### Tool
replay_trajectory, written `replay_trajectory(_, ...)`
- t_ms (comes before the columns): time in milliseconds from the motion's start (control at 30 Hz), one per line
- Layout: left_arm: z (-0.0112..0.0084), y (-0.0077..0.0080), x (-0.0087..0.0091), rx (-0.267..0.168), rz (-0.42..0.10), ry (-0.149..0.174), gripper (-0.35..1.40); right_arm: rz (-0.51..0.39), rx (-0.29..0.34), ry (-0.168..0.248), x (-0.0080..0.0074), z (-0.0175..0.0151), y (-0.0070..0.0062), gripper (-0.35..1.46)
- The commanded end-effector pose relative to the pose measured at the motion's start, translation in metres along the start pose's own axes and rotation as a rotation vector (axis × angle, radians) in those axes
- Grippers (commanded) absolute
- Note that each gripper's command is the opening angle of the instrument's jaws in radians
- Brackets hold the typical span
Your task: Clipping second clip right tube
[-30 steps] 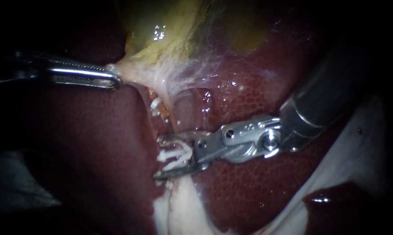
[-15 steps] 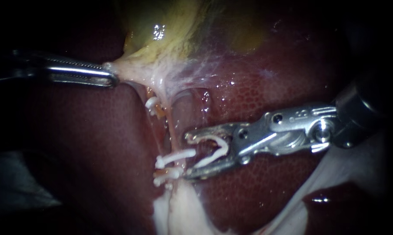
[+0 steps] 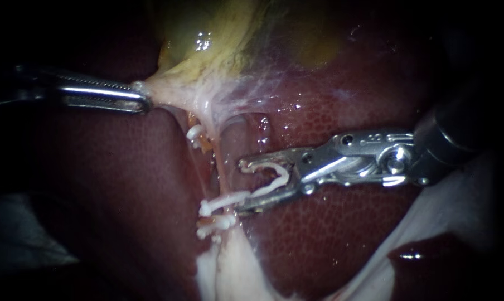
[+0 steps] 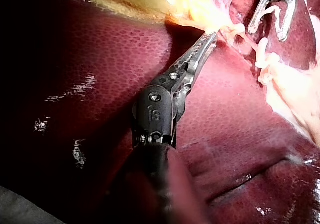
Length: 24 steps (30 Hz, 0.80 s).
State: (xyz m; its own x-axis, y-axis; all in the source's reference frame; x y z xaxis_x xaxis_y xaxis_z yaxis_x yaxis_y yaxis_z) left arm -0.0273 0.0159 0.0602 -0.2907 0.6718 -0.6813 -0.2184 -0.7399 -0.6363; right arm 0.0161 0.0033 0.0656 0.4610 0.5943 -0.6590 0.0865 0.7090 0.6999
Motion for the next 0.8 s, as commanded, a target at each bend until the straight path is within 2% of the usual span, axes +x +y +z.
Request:
replay_trajectory(33, 0.0000, 0.0000, 0.0000, 0.001, 0.000, 0.000, -0.35, 0.009, 0.006, 0.000, -0.0002, 0.0004, 0.0001, 0.49)
replay_trajectory(233, 0.0000, 0.0000, 0.0000, 0.002, 0.000, 0.000, -0.35, 0.066, 0.056, 0.046, -0.0011, 0.0026, 0.0005, 0.49)
replay_trajectory(367, 0.0001, 0.0001, 0.0000, 0.002, 0.000, 0.000, -0.35, 0.087, 0.090, 0.070, -0.0010, 0.0038, 0.0008, 0.49)
replay_trajectory(633, 0.0003, 0.0003, 0.0002, 0.004, -0.001, 0.000, -0.35, 0.147, 0.167, 0.165, -0.0003, 0.0051, 0.0013, 0.49)
replay_trajectory(800, 0.0006, 0.0003, 0.0003, 0.005, -0.001, 0.001, -0.35, 0.157, 0.173, 0.180, -0.0001, 0.0060, 0.0015, 0.49)
